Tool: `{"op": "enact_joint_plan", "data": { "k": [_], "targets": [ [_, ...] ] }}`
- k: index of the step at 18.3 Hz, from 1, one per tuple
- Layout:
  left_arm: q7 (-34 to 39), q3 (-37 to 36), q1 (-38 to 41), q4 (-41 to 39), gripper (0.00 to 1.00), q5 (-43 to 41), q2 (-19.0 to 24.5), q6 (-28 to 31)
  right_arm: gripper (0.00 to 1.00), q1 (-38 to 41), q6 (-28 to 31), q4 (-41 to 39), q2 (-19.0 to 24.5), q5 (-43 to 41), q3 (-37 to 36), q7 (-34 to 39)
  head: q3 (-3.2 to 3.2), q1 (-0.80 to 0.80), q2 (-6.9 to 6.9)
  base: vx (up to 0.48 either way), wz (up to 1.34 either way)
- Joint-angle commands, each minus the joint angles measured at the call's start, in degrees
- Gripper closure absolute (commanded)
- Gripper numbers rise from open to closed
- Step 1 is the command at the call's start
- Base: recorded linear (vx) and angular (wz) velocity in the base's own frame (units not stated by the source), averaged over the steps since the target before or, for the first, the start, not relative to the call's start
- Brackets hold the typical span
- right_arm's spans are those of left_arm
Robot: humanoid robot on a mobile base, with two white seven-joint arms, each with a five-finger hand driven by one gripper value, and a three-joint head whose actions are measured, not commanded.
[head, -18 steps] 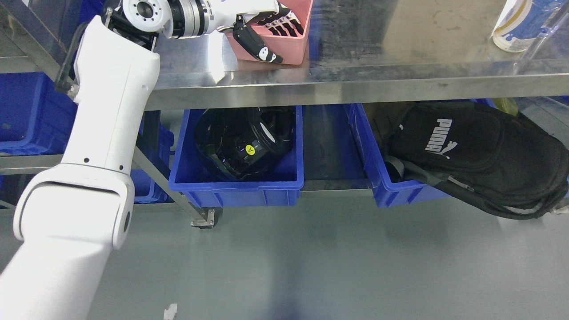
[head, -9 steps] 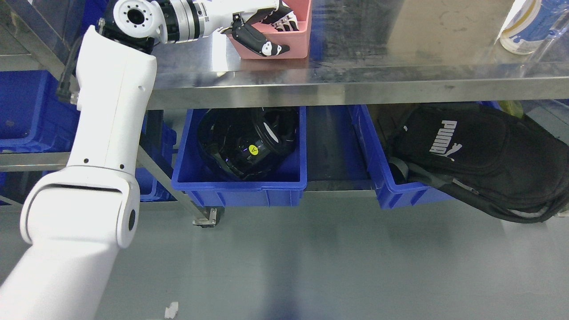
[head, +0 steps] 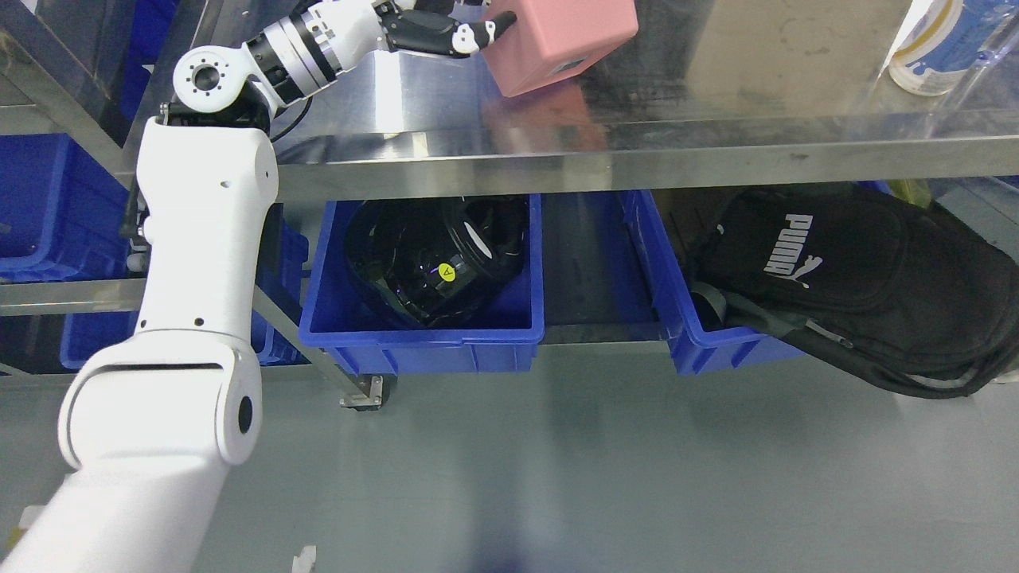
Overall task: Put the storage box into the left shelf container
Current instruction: 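Lift the pink box off the shelf with the left hand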
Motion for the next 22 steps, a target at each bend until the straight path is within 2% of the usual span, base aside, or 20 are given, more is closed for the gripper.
{"op": "enact_joint_plan", "data": {
  "k": [1, 4, 8, 12, 16, 18, 22],
  "targets": [
    [1.9, 8.6, 4.3, -11.2, 1.0, 17.5, 0.6, -0.2, 0.0, -0.2, 0.0, -1.0, -1.0, -1.2, 0.0, 0.0, 0.0, 0.0, 0.0, 0.034, 0.05],
    [7.5, 8.6, 12.8, -24.3, 1.0, 23.6, 0.6, 0.0, 0.0, -0.3, 0.0, -1.0, -1.0, -1.2, 0.0, 0.1, 0.0, 0.0, 0.0, 0.03, 0.02],
    [18.3, 8.3, 24.6, -42.7, 1.0, 23.9, 0.6, -0.3, 0.0, -0.3, 0.0, -1.0, -1.0, -1.2, 0.0, 0.0, 0.0, 0.0, 0.0, 0.018, -0.04],
    [27.8, 3.0, 32.6, -54.8, 0.99, 23.8, 0.6, -0.3, 0.0, -0.3, 0.0, -1.0, -1.0, -1.2, 0.0, 0.0, 0.0, 0.0, 0.0, -0.003, 0.0],
    [28.7, -2.1, 42.7, -55.8, 0.99, 23.7, 0.6, -4.1, 0.0, -0.2, -0.1, -1.0, -1.0, -1.2, 0.0, 0.0, 0.0, 0.0, 0.0, -0.005, 0.0],
    [28.7, -3.7, 44.9, -55.8, 0.99, 23.7, 0.6, -6.2, 0.0, -0.2, 0.0, -1.0, -1.0, -1.2, 0.0, 0.0, 0.0, 0.0, 0.0, 0.0, 0.0],
    [28.7, -3.9, 46.5, -55.8, 0.99, 23.7, 0.6, -6.9, 0.0, -0.2, 0.0, -1.0, -1.0, -1.2, 0.0, 0.0, 0.0, 0.0, 0.0, -0.006, 0.1]
  ]
}}
